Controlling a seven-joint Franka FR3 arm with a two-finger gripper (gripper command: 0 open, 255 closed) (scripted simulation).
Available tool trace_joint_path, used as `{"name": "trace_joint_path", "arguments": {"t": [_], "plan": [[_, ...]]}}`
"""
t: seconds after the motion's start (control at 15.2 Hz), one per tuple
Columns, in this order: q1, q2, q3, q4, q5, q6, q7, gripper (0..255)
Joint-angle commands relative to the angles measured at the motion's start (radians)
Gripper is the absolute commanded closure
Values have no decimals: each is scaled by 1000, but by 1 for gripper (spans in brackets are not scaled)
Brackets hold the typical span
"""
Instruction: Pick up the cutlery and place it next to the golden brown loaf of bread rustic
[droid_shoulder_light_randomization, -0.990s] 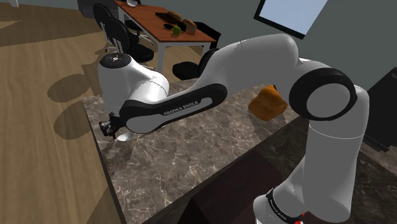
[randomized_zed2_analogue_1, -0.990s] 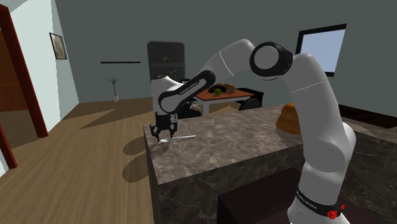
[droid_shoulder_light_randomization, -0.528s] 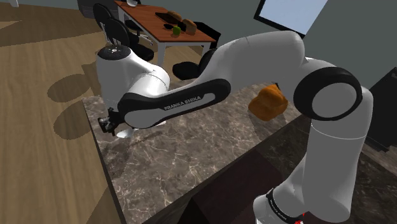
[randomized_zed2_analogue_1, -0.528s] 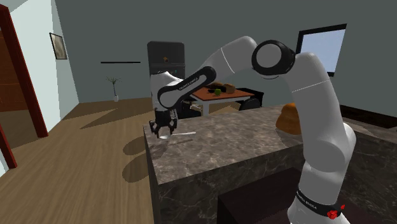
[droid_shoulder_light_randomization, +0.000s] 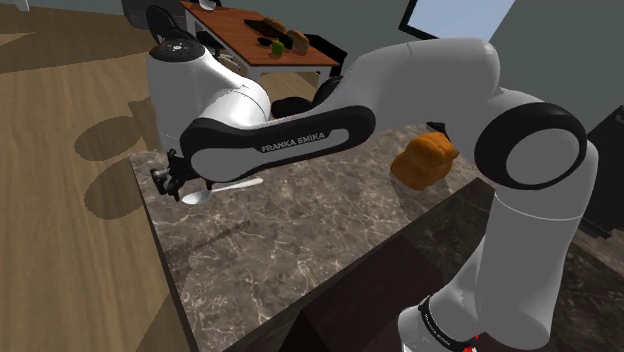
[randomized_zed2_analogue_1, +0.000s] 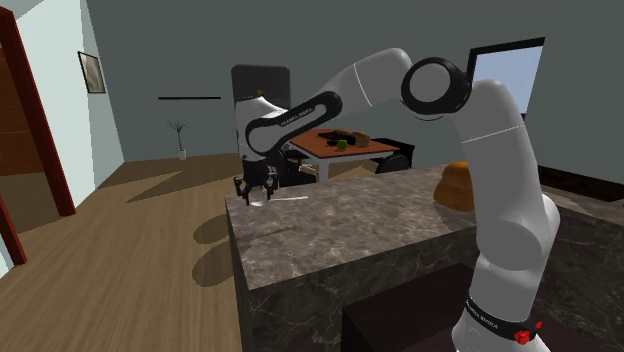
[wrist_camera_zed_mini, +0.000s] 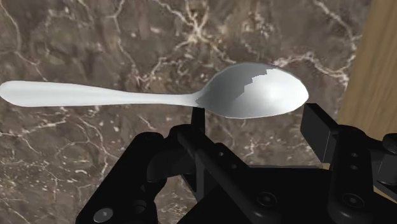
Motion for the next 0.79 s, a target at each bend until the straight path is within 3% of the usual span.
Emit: {"name": "trace_joint_path", "arguments": {"t": [0.0, 0.73], "plan": [[0, -9, 3, 15, 7, -23, -5, 255], [2, -42, 16, 115, 34, -151, -37, 255]]}}
